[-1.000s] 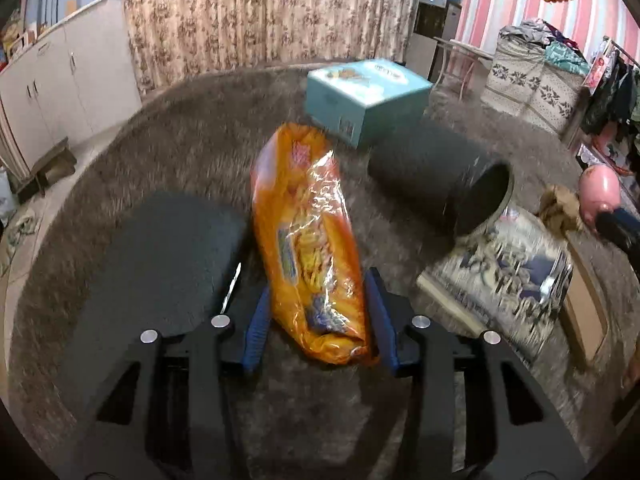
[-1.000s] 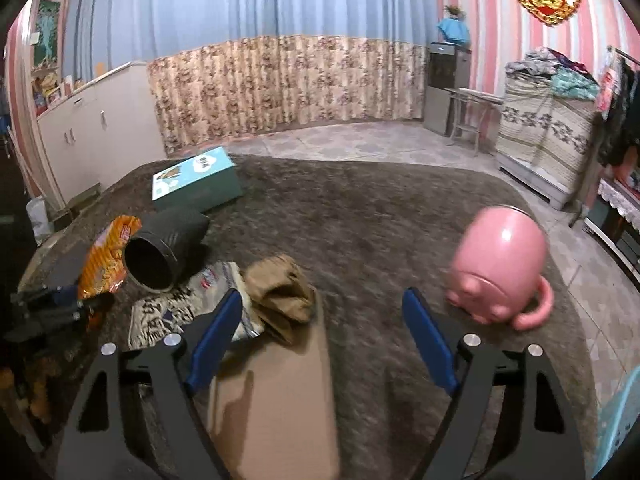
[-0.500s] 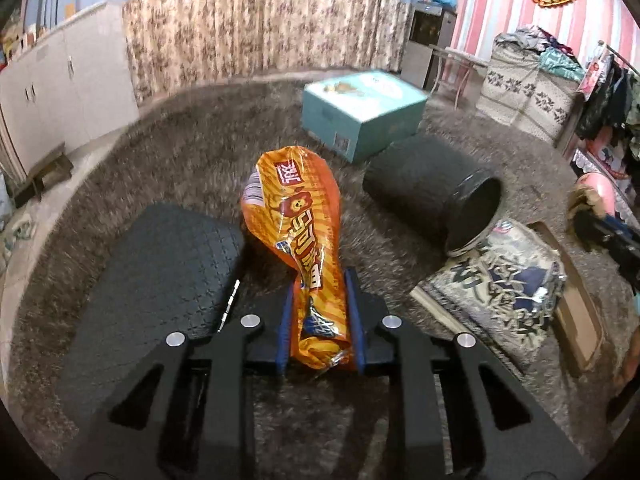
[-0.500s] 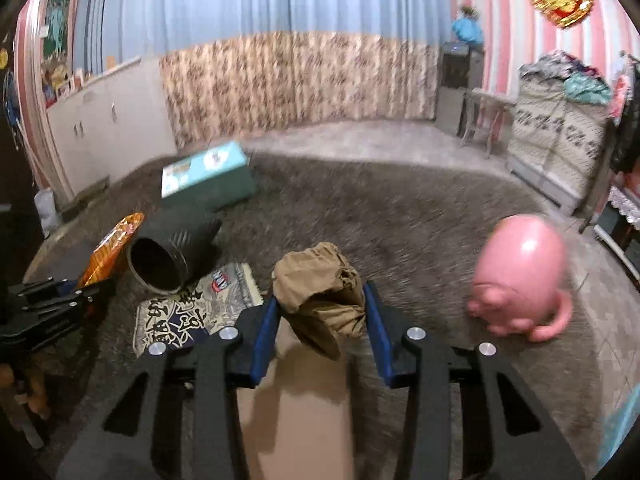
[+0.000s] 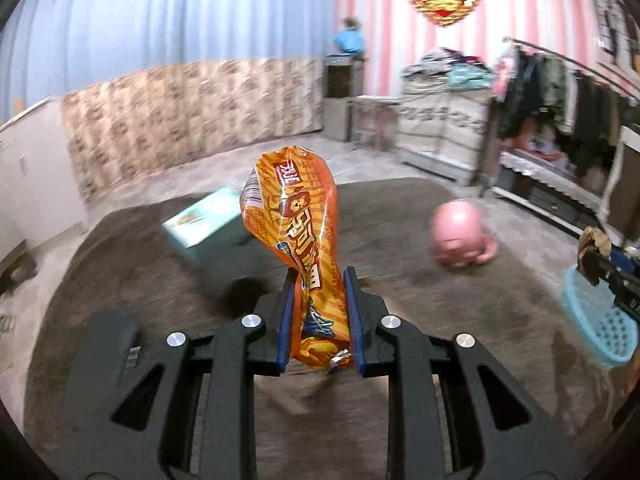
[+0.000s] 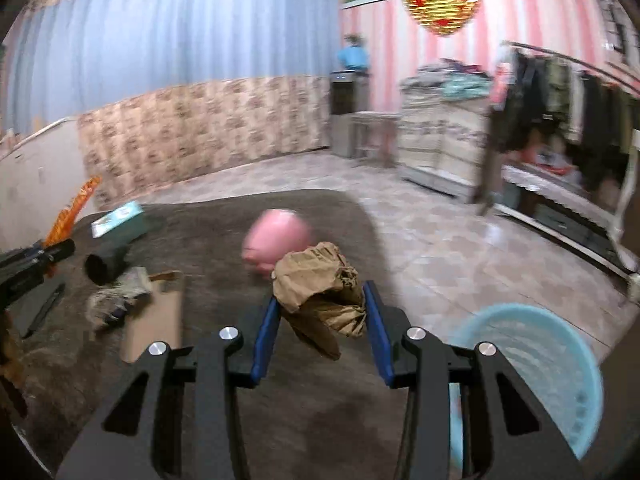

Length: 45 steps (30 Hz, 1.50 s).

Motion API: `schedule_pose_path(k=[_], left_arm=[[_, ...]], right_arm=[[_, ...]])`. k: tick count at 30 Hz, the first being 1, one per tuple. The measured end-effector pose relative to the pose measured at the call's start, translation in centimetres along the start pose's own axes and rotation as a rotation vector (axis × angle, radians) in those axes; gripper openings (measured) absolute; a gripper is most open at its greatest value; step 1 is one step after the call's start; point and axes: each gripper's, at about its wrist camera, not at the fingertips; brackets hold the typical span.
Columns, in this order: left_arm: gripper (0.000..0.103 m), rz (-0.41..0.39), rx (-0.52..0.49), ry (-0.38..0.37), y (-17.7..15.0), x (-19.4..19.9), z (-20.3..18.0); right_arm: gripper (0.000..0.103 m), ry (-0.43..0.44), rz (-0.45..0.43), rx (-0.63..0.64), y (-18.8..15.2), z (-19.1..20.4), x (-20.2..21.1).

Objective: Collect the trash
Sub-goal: 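Carry the snack bag and brown cloth over the blue basket with both tools, then open the left tool to drop the snack bag while the right tool releases the cloth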

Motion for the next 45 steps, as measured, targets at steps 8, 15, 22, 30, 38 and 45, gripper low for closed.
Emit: schedule_pose_path(k=[8,15,22,30,38,45], left_arm=[[0.022,-0.056,-0.101,-0.164,3.0,-0.1,-10.8],[0.022,-0.091,-0.204,-0.298,4.1,-0.5,-20.0],[0.022,-0.08,-0.251,-0.405,3.9,-1.8,-27.2],[0.022,-0.076,-0.32,-0.477,3.6,-3.3,-34.1],[0.022,-0.035,-0.367,-0.536,3.2,-5.5,-38.4],[0.032,-0.029,-0.403,-0.572,3.0,-5.8,-40.9]], right_arm=[[0.041,-0.234,-0.074,-0.129,-0.9,-9.7,4.8],[0.041,-0.332,-0.087,-0.255,-1.3,-16.7,4.8],[0.041,-0.38,-0.085,-0.316,-1.5,-21.2,4.2],[0.041,-0.434,-0.086,-0.384,-2.3,-24.4,4.7],[0.041,-0.464,-0.069,-0.397,-2.8,-25.7,4.4],[0.041,-0.475,-0.067,-0.437,-3.2,-27.1,4.7]])
Point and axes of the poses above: each gripper's, at about its wrist camera, not at the fingertips, and x roughly against the way its jaws point, z to its left, y to its top, and after that the axes turned 12 degrees about -x, right-handed
